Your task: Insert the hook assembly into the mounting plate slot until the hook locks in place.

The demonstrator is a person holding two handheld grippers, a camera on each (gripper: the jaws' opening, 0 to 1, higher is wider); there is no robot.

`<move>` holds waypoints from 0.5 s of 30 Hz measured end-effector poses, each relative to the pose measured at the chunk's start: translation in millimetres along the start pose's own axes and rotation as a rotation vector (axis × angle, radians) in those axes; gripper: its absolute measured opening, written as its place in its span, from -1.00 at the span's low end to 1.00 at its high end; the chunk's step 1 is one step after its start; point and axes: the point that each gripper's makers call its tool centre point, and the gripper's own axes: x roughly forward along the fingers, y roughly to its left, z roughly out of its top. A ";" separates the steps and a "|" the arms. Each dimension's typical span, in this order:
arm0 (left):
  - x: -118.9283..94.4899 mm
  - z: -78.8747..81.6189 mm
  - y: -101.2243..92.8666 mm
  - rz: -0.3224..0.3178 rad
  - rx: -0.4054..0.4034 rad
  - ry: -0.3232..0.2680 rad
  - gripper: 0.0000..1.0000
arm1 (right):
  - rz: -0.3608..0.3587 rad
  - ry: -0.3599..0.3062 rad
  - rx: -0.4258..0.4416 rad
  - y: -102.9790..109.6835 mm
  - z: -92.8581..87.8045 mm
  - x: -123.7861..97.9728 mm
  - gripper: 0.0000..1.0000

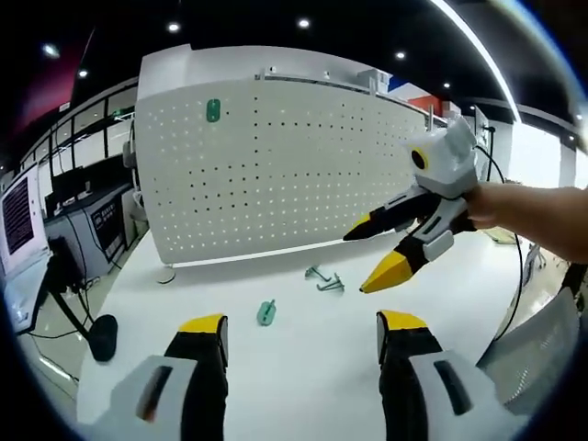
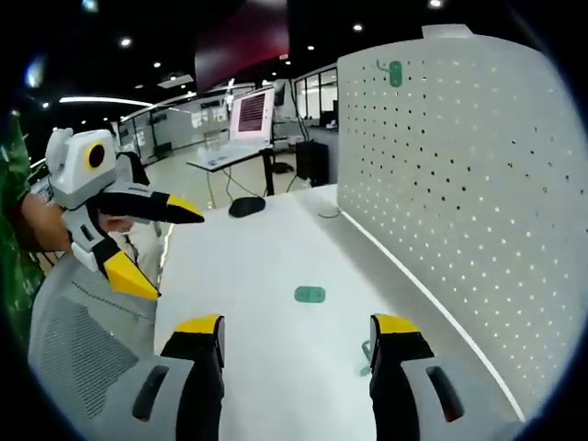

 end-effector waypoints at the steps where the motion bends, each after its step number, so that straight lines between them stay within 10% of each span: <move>1: -0.1 -0.8 -0.2 -0.002 -0.002 0.003 0.35 | 0.004 0.003 -0.001 -0.2 0.3 2.3 0.29; 15: -3.3 -8.0 7.6 -0.003 -0.022 0.018 0.33 | 0.083 0.060 -0.059 3.2 -2.2 37.9 0.21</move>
